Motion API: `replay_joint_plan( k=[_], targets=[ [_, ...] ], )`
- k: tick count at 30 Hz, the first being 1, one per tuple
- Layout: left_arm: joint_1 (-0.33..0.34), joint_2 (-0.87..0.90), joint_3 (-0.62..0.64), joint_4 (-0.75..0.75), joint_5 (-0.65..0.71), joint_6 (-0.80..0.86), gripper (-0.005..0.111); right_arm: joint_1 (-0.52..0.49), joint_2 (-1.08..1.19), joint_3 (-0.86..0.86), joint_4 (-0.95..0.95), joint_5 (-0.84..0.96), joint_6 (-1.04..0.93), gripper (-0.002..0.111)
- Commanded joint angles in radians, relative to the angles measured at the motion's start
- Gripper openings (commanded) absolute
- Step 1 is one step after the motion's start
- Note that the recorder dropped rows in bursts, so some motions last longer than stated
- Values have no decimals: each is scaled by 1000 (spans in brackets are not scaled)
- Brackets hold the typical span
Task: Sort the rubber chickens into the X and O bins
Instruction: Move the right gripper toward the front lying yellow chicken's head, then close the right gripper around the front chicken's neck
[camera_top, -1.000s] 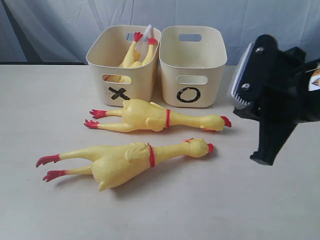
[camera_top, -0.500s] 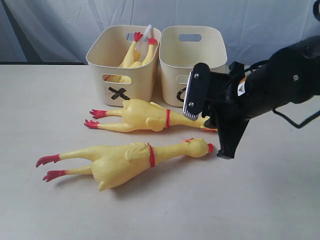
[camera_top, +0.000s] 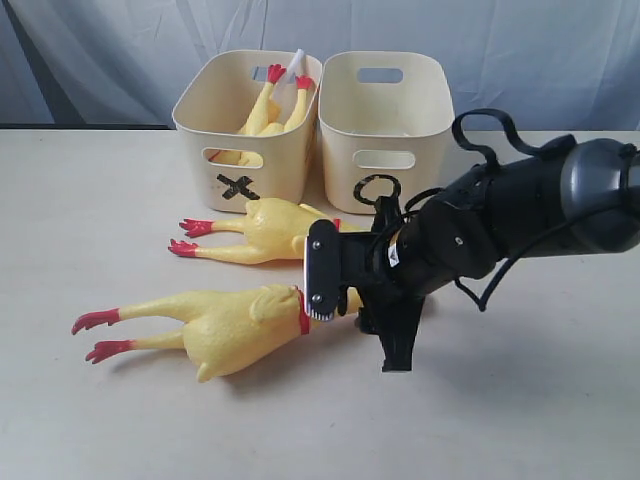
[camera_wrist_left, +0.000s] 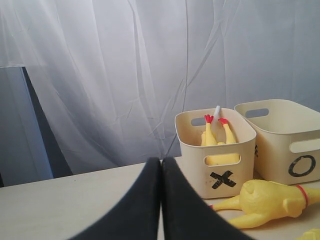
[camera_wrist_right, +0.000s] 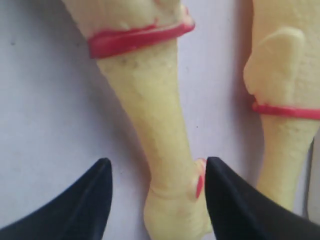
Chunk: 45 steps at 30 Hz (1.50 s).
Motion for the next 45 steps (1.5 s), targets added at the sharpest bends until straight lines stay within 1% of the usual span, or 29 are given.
replay_joint_plan(
  k=[1,8,15,31,34,38,41,45],
  targets=[
    [0,-4,4,-2,2,-6,0,1,17,-11,-10,-43,-4,53],
    [0,-4,4,-2,2,-6,0,1,56,-74,-2,-24,-1,53],
    [0,-4,4,-2,2,-6,0,1,99,-136,-18,101,-1,53],
    [0,-4,4,-2,4,-6,0,1,166,-155,-55,98,1,52],
    [0,-4,4,-2,4,-6,0,1,166,-155,-64,100,1,40],
    [0,-4,4,-2,4,-6,0,1,166,-155,-83,100,1,15],
    [0,-4,4,6,6,-6,0,1,166,-155,-83,107,1,-1],
    [0,-4,12,6,5,-6,0,1,157,-155,-83,107,3,-1]
  ],
)
